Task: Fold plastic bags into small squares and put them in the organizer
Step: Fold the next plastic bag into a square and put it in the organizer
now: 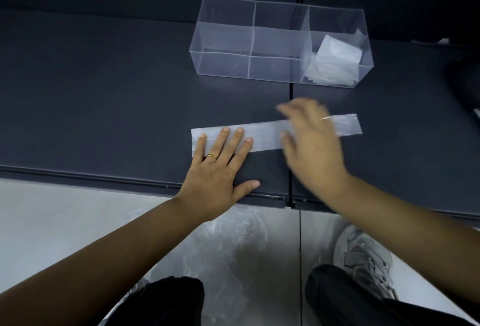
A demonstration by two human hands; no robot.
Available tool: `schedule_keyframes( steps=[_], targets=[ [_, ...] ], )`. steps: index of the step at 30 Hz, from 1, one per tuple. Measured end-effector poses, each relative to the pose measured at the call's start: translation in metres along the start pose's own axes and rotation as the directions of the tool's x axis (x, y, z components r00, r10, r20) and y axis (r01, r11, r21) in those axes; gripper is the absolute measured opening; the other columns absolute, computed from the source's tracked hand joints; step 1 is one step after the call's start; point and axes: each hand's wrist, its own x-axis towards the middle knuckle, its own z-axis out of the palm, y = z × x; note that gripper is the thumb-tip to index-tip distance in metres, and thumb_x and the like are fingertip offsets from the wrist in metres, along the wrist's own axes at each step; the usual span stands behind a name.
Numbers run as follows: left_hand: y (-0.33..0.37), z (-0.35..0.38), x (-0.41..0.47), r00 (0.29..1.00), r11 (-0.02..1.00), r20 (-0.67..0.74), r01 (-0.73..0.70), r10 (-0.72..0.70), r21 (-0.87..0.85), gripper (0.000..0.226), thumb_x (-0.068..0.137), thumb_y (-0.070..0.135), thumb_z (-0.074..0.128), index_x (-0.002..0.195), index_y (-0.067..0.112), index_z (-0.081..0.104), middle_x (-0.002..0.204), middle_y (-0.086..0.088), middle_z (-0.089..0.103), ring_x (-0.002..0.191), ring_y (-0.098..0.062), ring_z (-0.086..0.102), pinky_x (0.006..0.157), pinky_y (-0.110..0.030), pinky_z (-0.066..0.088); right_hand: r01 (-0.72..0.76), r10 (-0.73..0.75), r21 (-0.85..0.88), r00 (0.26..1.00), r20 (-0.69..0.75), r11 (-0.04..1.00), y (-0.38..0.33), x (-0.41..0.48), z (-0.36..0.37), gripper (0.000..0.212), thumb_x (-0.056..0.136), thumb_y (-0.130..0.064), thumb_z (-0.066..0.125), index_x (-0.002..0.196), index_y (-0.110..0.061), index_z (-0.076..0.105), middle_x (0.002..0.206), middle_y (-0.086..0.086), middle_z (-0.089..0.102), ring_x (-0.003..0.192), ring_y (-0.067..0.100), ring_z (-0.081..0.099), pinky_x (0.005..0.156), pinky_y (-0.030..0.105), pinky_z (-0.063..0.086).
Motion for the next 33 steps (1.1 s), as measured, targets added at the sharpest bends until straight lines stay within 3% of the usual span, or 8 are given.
schedule_keyframes(
  steps=[2,5,12,15,17,20,28,33],
  targets=[
    [0.001,0.001,0.0,1.0,1.0,-0.01,-0.008,0.008,-0.007,0.08,0.088,0.068,0.002,0.152,0.021,-0.001,0.161,-0.002,-0.003,0.148,-0.024,-0.006,0.117,-0.054,-0.002,0.171,-0.179,0.053,0.952,0.249,0.984,-0.016,-0.011,0.011,0.052,0.093,-0.018,0.054,0.142,-0.006,0.042,0.149,0.014,0.039,0.138,0.029,0.034,0.117,0.039,0.023],
    [0.0,0.001,0.0,0.999,1.0,-0.028,-0.02,0.02,-0.019,0.078,0.089,0.068,0.003,0.152,0.021,0.004,0.161,-0.002,0.001,0.148,-0.025,-0.003,0.117,-0.056,0.0,0.219,-0.147,-0.085,0.849,0.507,0.972,-0.001,-0.022,0.022,0.068,0.1,-0.049,0.026,0.153,-0.013,0.005,0.162,0.002,-0.001,0.148,0.014,-0.007,0.12,0.035,-0.004],
    [0.001,0.001,0.0,0.999,1.0,-0.039,-0.03,0.03,-0.007,0.078,0.091,0.066,0.009,0.152,0.019,0.018,0.16,-0.005,0.014,0.147,-0.027,0.008,0.116,-0.058,0.01,0.016,0.135,-0.296,0.867,0.48,0.955,0.09,-0.038,-0.014,0.089,0.081,-0.068,0.001,0.152,-0.014,-0.009,0.159,0.0,-0.015,0.145,0.01,-0.016,0.118,0.029,-0.011],
    [0.001,0.0,0.0,0.998,0.999,-0.045,-0.032,0.032,-0.011,0.078,0.091,0.065,0.01,0.152,0.018,0.02,0.159,-0.006,0.016,0.147,-0.028,0.01,0.116,-0.059,0.012,-0.11,0.212,-0.244,0.871,0.443,0.963,0.112,-0.038,-0.027,0.079,0.089,-0.06,0.012,0.153,-0.015,0.003,0.161,-0.002,-0.006,0.147,0.01,-0.007,0.119,0.03,-0.006],
    [0.001,0.0,0.001,0.999,1.0,-0.046,-0.028,0.027,-0.015,0.078,0.091,0.066,0.009,0.152,0.018,0.018,0.159,-0.005,0.014,0.147,-0.027,0.008,0.116,-0.058,0.011,-0.218,0.238,-0.098,0.915,0.327,0.971,0.122,-0.031,-0.032,0.059,0.099,-0.041,0.03,0.15,-0.012,0.028,0.159,0.004,0.02,0.147,0.02,0.016,0.12,0.037,0.009],
    [0.002,-0.001,0.0,0.999,0.999,-0.047,-0.027,0.026,-0.025,0.077,0.091,0.066,0.009,0.152,0.019,0.016,0.159,-0.005,0.014,0.147,-0.027,0.008,0.116,-0.057,0.01,-0.299,0.293,0.025,0.946,0.136,0.954,0.127,-0.013,-0.034,0.038,0.096,-0.028,0.053,0.13,-0.011,0.057,0.13,0.011,0.052,0.122,0.031,0.045,0.107,0.041,0.031],
    [-0.008,-0.002,0.002,0.995,0.995,-0.068,-0.076,0.071,-0.071,0.077,0.092,0.067,0.01,0.152,0.02,0.022,0.159,-0.002,0.015,0.148,-0.023,0.009,0.116,-0.057,0.012,-0.303,0.267,0.159,0.939,0.215,0.939,0.129,-0.001,-0.035,0.012,0.084,-0.017,0.071,0.077,-0.016,0.061,0.088,-0.005,0.056,0.082,0.01,0.053,0.078,0.02,0.038],
    [-0.018,-0.007,0.007,0.978,0.972,-0.16,-0.163,0.137,-0.167,0.075,0.092,0.067,0.021,0.14,0.015,0.044,0.158,0.0,0.023,0.148,-0.017,0.01,0.119,-0.048,0.006,-0.661,0.389,0.485,0.74,0.548,0.573,0.116,-0.034,-0.065,0.015,0.083,-0.002,0.069,0.09,-0.011,0.058,0.058,-0.002,0.063,0.048,0.004,0.052,0.049,0.015,0.042]
  ],
)
